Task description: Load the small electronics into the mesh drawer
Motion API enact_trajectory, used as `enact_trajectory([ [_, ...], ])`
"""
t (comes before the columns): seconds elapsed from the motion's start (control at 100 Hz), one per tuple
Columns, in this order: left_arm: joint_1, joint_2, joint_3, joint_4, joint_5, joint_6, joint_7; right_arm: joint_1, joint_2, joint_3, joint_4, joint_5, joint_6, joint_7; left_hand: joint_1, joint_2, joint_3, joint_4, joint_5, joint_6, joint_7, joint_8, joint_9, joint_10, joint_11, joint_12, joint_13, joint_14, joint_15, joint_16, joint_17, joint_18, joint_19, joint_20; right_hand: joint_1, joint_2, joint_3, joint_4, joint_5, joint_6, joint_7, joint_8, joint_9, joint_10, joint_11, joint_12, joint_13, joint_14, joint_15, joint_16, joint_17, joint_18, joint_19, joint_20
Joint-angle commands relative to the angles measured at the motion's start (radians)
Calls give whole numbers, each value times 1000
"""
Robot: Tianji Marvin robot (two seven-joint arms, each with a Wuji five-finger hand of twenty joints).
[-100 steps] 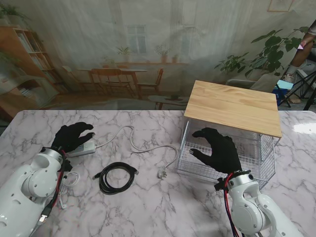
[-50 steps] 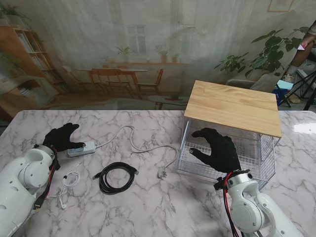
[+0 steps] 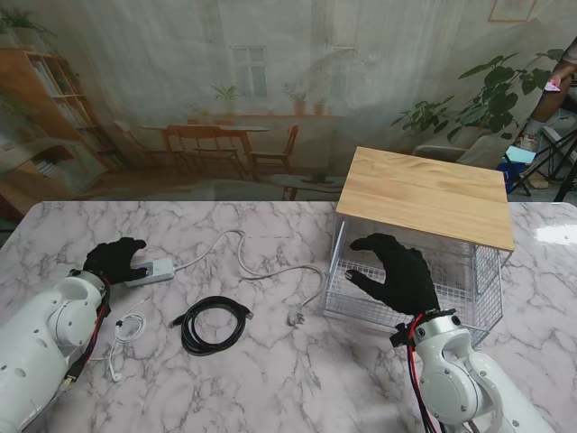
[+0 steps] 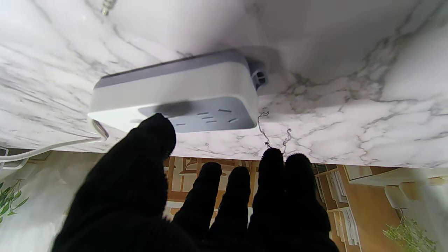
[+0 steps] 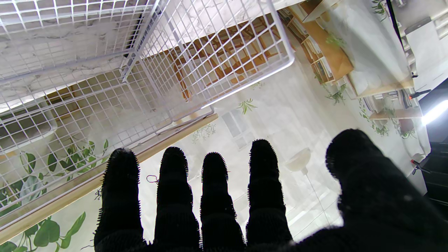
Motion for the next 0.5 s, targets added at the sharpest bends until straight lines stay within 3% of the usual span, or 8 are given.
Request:
enact_trajectory([
  [0.0, 9, 4, -3, 3, 2, -4, -26, 0, -2, -3, 3, -1, 6, 2, -24, -38, 39, 29, -30, -14, 3, 0, -21, -22, 6, 14, -12, -5, 14, 10, -6, -69, 31, 20, 1, 27, -15, 23, 20, 10, -12, -11, 3, 3, 6, 8, 13, 0, -74, -7, -8, -35, 6, 2],
  [0.09, 18, 6, -13, -1, 0, -18, -34, 1, -2, -4, 3, -2, 7, 3, -45, -57, 21, 16, -33, -16, -4, -10, -25, -26, 0, 10, -14, -6, 10, 10, -10, -71, 29, 19, 0, 27, -16, 23, 19, 10, -12, -11, 3, 0, 7, 9, 12, 0, -73, -6, -9, -35, 6, 2],
  [0.12, 22, 6, -17, -4, -1, -26, -38, 1, -2, -4, 4, -3, 8, 3, -43, -60, 3, -9, -32, -19, -9, -24, -26, -29, -6, 4, -14, -7, 6, 10, -11, -71, 28, 19, 0, 28, -16, 23, 19, 10, -12, -11, 1, 4, 6, 8, 12, 0, -73, -6, -10, -35, 6, 1],
  [0.19, 31, 8, -26, -11, 2, -43, -46, 1, -2, -5, 4, -4, 9, 1, -69, -78, -23, -27, -38, -23, -13, -30, -28, -33, -10, 1, -13, -8, 5, 11, -11, -72, 29, 19, 0, 28, -17, 23, 19, 9, -12, -11, 2, 1, 7, 9, 12, 0, -73, -6, -12, -35, 5, 1],
  [0.22, 33, 9, -28, -13, 5, -46, -49, 2, -2, -5, 5, -4, 9, 1, -69, -80, -48, -58, -39, -22, -20, -42, -26, -32, -16, -6, -12, -8, 4, 12, -11, -72, 29, 19, 1, 27, -17, 23, 19, 8, -12, -11, 1, 1, 8, 9, 10, -1, -73, -6, -13, -34, 5, 1],
  [0.34, 34, 12, -28, -10, 6, -48, -62, 3, -2, -6, 5, -4, 10, 2, -85, -97, -82, -102, -82, -36, -82, -92, -35, -30, -27, -16, -14, -6, -3, 9, -13, -67, 25, 17, 0, 28, -18, 23, 18, 10, -13, -11, 0, 1, 10, 10, 9, -1, -73, -6, -14, -35, 4, 1],
  [0.49, 21, 16, -10, 13, 23, -30, -62, 4, -1, -7, 6, -5, 11, 3, -60, -90, -70, -108, -93, -32, -122, -134, -31, -28, -24, -18, -5, -8, -2, 10, -6, -69, 30, 19, 1, 29, -19, 24, 19, 9, -12, -10, -3, 2, 10, 10, 8, -1, -73, -5, -16, -34, 3, 1],
])
